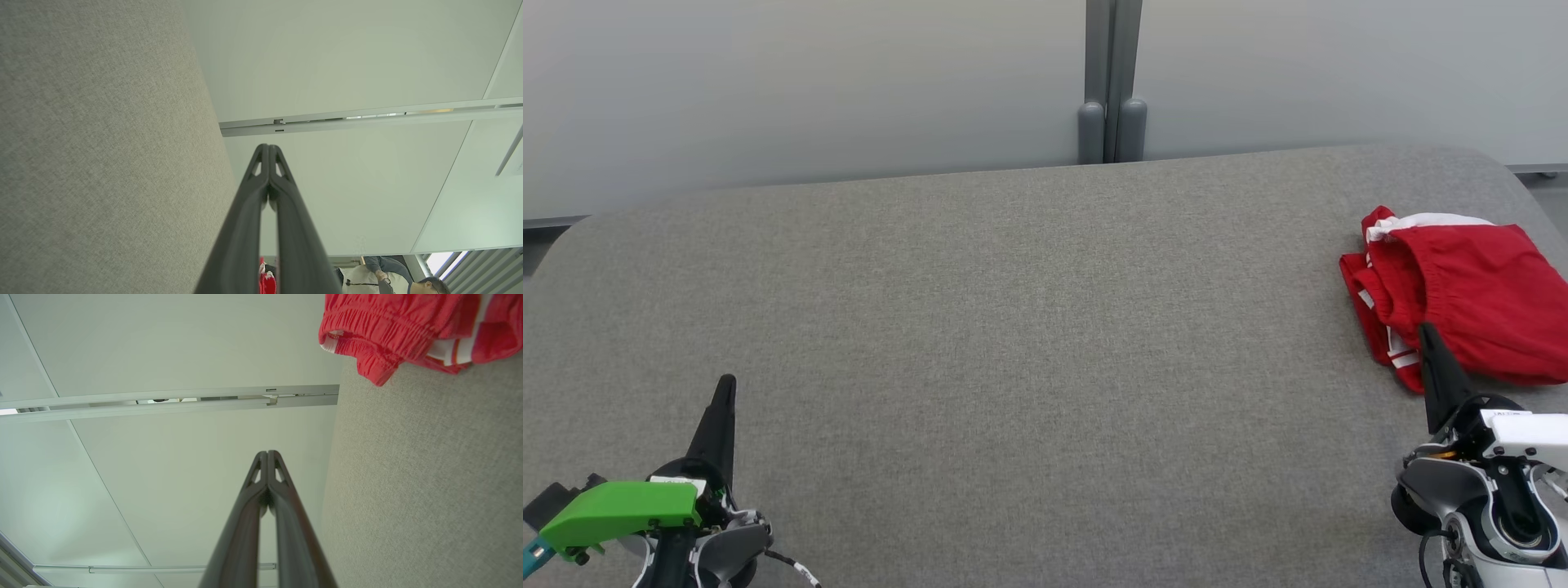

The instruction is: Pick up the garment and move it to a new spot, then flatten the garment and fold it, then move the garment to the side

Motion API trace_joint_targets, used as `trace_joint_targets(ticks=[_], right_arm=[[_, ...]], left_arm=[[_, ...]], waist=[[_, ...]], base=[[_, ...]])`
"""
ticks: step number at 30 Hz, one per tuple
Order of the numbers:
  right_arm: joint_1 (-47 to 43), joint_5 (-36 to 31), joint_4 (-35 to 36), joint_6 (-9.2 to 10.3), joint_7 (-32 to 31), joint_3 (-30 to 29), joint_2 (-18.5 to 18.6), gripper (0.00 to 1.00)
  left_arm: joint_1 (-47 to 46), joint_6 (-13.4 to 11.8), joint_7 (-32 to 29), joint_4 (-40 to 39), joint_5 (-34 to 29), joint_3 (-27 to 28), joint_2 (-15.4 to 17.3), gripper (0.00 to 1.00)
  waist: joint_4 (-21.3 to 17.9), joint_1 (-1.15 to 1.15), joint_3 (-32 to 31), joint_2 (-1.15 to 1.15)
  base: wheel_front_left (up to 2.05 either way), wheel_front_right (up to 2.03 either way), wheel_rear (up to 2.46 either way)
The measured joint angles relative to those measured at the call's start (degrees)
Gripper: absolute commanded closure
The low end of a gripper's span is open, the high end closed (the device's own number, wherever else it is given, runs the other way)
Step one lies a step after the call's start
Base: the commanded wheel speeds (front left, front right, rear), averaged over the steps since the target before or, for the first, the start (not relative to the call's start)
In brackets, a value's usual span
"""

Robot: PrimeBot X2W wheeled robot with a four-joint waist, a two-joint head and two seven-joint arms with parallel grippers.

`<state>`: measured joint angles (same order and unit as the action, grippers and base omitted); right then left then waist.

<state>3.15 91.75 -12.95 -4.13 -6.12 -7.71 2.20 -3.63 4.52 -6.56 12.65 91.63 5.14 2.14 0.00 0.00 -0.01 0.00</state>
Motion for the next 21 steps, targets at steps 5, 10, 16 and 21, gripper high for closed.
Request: trace_joint_targets(ticks=[5, 10, 16, 21], right_arm=[[0.00, 0.00, 0.01, 0.00, 0.00, 0.00, 0.00, 1.00], [0.00, 0.00, 0.02, 0.00, 0.00, 0.00, 0.00, 1.00], [0.00, 0.00, 0.05, 0.00, 0.00, 0.00, 0.00, 1.00], [0.00, 0.00, 0.08, 0.00, 0.00, 0.00, 0.00, 1.00]], left_arm=[[0.00, 0.00, 0.00, -0.03, 0.00, -0.01, 0.00, 1.00], [0.00, 0.00, 0.00, -0.07, 0.00, -0.01, 0.00, 1.00], [0.00, 0.00, 0.05, -0.08, 0.00, -0.02, 0.00, 1.00], [0.00, 0.00, 0.05, -0.09, 0.00, -0.02, 0.00, 1.00]], waist=[[0.00, 0.00, 0.00, 0.00], [0.00, 0.00, 0.00, 0.00], [0.00, 0.00, 0.00, 0.00], [0.00, 0.00, 0.00, 0.00]], base=[[0.00, 0.00, 0.00], [0.00, 0.00, 0.00], [0.00, 0.00, 0.00], [0.00, 0.00, 0.00]])
